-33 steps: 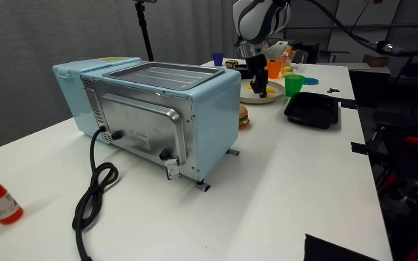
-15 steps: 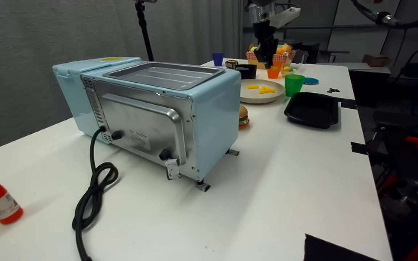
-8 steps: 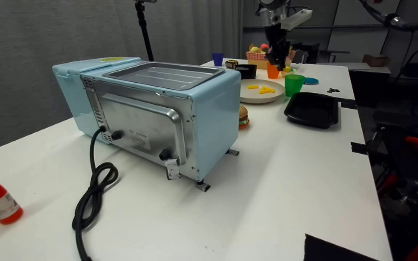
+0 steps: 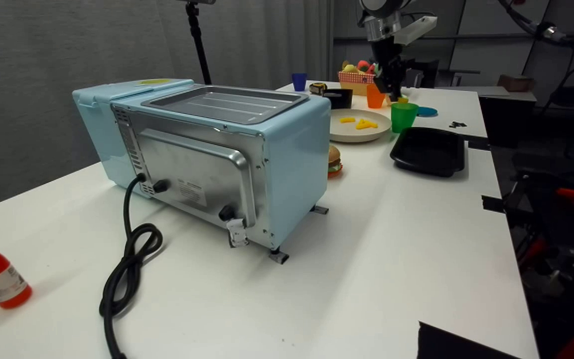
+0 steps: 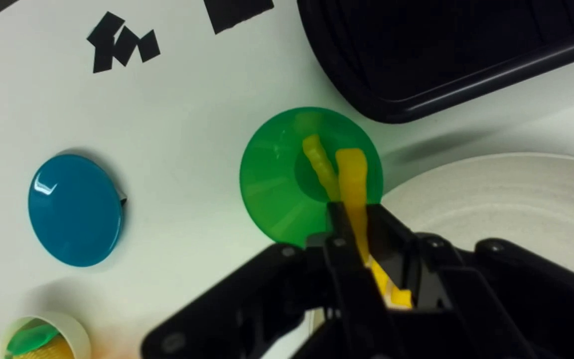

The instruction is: Pick up two fries from the plate and place them in the green cup.

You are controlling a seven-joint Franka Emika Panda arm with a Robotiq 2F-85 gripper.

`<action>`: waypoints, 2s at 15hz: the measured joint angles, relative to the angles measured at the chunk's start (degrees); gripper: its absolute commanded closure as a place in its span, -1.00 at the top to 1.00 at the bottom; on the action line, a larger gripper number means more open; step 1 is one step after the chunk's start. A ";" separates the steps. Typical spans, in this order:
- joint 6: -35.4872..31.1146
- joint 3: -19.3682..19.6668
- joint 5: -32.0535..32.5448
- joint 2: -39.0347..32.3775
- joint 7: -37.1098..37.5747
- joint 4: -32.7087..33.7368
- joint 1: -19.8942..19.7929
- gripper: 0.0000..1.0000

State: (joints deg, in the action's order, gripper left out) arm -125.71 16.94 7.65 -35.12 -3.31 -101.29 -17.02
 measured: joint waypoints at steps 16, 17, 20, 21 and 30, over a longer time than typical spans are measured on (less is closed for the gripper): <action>0.00 1.48 2.79 0.38 0.02 -1.20 0.14 1.00; 0.00 1.33 2.79 0.80 0.02 -1.19 0.23 1.00; -0.06 0.20 2.78 3.31 0.02 -1.19 0.43 1.00; -0.07 -0.32 2.78 4.49 0.02 -1.21 0.51 1.00; -0.07 -2.82 2.48 14.24 -0.02 -3.82 1.12 1.00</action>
State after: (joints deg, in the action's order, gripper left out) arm -125.78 14.11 10.13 -20.88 -3.32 -105.12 -15.90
